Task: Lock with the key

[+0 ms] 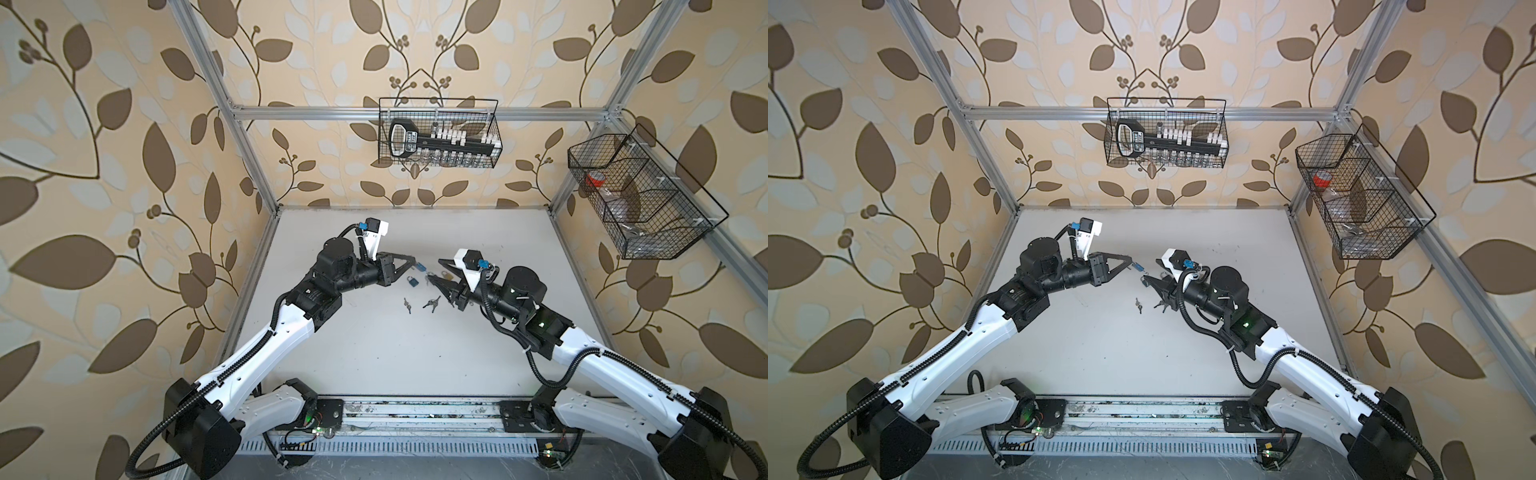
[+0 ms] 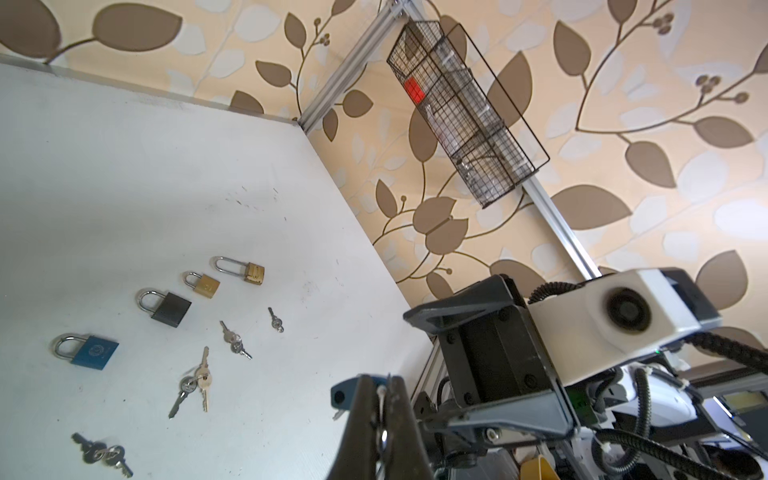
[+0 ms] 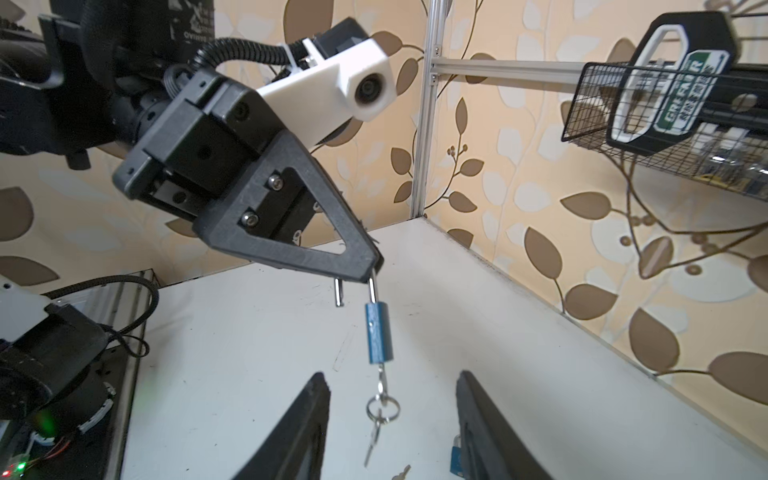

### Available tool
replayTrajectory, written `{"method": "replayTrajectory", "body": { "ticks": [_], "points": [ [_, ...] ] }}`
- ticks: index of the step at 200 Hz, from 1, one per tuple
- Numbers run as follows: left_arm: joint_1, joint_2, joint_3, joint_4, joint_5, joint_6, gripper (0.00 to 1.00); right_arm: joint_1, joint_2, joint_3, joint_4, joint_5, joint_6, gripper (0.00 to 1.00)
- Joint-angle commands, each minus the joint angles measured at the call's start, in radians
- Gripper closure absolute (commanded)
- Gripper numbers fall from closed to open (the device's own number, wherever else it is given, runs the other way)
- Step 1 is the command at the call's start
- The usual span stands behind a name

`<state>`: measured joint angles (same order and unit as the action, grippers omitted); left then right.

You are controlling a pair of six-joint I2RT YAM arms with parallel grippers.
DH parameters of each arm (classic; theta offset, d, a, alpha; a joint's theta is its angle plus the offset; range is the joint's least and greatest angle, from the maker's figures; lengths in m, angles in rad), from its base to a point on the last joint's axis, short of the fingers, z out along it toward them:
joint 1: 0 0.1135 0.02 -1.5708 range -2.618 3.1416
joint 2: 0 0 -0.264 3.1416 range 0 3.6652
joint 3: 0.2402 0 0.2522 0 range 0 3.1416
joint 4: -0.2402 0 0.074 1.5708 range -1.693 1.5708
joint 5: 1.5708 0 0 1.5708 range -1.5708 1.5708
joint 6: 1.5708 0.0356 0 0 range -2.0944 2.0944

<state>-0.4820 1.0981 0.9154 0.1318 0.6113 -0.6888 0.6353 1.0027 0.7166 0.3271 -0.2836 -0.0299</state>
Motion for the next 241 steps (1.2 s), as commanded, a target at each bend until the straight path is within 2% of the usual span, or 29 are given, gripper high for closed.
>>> {"method": "replayTrajectory", "body": {
  "ticks": [1,17,92,124,241],
  "points": [
    [0.059,-0.015,-0.028,0.258,0.121,-0.158,1.0,-0.037,-0.022,-0.016,0.138,-0.133,0.102,0.52],
    [0.075,-0.009,-0.039,0.326,0.15,-0.212,1.0,-0.046,0.005,0.002,0.155,-0.176,0.108,0.52],
    [0.075,-0.011,-0.022,0.365,0.209,-0.219,1.0,-0.046,0.146,0.134,0.17,-0.301,0.078,0.52],
    [0.075,-0.006,-0.018,0.368,0.218,-0.219,1.0,-0.04,0.173,0.161,0.159,-0.298,0.065,0.54],
    [0.074,-0.007,-0.016,0.375,0.232,-0.22,1.0,-0.027,0.236,0.205,0.136,-0.307,0.059,0.7]
  ]
}}
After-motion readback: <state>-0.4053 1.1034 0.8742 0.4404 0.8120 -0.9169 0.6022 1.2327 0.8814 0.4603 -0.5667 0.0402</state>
